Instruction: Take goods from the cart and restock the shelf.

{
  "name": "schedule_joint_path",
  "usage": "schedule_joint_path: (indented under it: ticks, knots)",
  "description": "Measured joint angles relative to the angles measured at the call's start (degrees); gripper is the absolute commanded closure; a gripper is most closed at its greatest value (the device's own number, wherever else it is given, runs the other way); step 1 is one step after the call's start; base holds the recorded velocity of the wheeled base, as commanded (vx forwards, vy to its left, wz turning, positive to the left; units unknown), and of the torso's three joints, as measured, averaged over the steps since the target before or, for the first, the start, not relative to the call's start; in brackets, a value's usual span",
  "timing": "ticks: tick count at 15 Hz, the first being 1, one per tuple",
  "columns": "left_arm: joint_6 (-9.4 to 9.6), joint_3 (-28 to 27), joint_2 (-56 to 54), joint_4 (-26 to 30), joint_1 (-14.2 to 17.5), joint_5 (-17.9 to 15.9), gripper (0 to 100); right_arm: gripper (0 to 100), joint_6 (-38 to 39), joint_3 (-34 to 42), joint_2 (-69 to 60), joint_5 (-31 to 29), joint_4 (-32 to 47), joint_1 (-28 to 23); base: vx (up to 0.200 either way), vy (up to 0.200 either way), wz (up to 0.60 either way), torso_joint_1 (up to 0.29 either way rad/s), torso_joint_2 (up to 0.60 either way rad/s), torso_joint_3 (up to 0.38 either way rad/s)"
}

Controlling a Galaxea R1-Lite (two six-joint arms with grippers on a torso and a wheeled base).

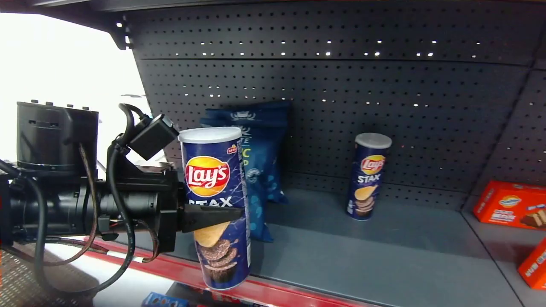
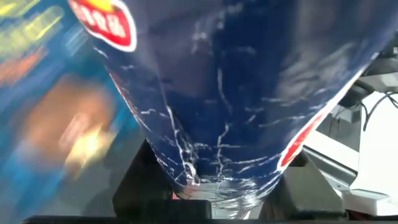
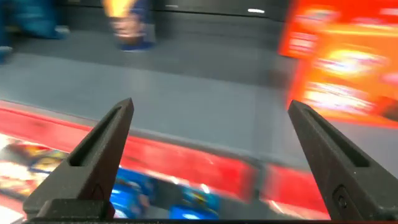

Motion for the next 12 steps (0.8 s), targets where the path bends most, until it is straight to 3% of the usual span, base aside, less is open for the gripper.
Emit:
schedule_joint_path:
  ticks: [3, 12]
  knots:
    - [0.04, -0.09, 0.33, 0.04, 0.00, 0.00, 100, 0, 0.00, 0.00, 0.00, -0.02, 0.00, 0.00, 0.000, 0.000, -0.60, -0.001, 0.00, 0.002]
    - [0.01, -0.37, 0.06, 0.37, -0.05, 0.29, 100, 0, -0.17, -0.05, 0.09, 0.11, 0.22, 0.05, 0.000, 0.000, 0.00, 0.000, 0.00, 0.000]
